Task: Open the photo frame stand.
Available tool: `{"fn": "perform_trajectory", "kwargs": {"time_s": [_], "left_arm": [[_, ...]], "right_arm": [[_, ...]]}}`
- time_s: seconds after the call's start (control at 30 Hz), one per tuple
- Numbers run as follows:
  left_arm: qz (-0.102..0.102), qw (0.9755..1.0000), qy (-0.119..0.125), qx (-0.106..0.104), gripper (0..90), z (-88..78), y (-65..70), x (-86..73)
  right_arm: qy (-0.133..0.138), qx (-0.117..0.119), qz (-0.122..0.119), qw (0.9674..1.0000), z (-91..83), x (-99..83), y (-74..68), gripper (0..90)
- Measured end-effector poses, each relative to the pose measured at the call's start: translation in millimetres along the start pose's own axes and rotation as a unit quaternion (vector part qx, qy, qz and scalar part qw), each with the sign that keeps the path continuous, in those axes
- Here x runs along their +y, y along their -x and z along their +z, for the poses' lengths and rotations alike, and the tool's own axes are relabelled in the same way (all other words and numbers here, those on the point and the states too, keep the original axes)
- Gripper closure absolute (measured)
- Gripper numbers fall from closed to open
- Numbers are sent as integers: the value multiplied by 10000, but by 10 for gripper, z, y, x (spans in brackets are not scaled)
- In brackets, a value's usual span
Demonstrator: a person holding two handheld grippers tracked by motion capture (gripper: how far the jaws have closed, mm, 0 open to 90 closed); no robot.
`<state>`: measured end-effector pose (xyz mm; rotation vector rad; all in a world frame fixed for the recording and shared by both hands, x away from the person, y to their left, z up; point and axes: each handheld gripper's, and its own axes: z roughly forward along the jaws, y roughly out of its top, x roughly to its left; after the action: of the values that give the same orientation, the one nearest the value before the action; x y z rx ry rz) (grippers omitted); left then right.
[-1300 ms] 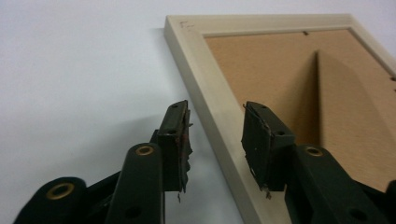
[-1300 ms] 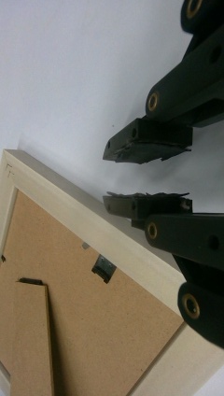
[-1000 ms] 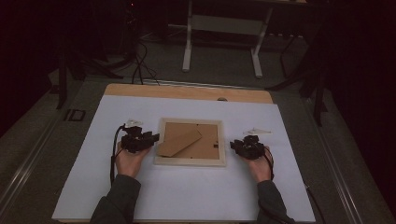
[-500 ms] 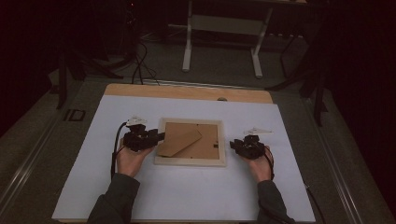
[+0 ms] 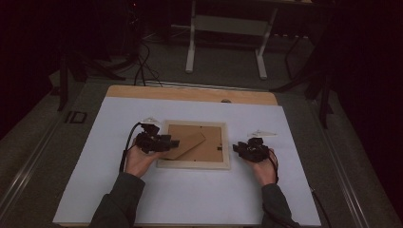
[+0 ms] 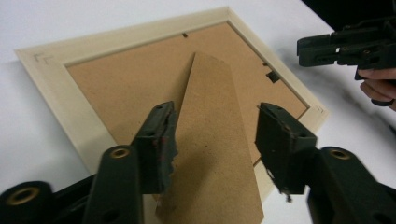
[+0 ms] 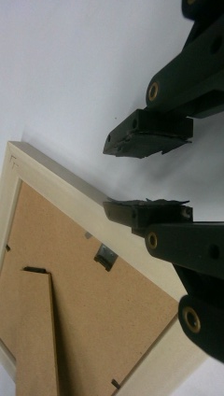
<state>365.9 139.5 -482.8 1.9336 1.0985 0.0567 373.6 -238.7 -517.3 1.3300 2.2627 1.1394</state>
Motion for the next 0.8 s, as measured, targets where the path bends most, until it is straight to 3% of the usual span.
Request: {"fn": "perform_trajectory", "kwargs": {"time_s": [0.27,0.43,0.8], "left_arm": [[-209,9993,-212,-235,411,163,-114,24],[-100,9987,-427,-247,392,253,-117,61],[-65,9970,-593,-490,382,373,-142,26]], "right_arm": [[16,22,20,10000,-5,0,6,647],[-1,32,-8,10000,7,0,-15,646],[30,68,5,10000,-6,9,-14,641]]}}
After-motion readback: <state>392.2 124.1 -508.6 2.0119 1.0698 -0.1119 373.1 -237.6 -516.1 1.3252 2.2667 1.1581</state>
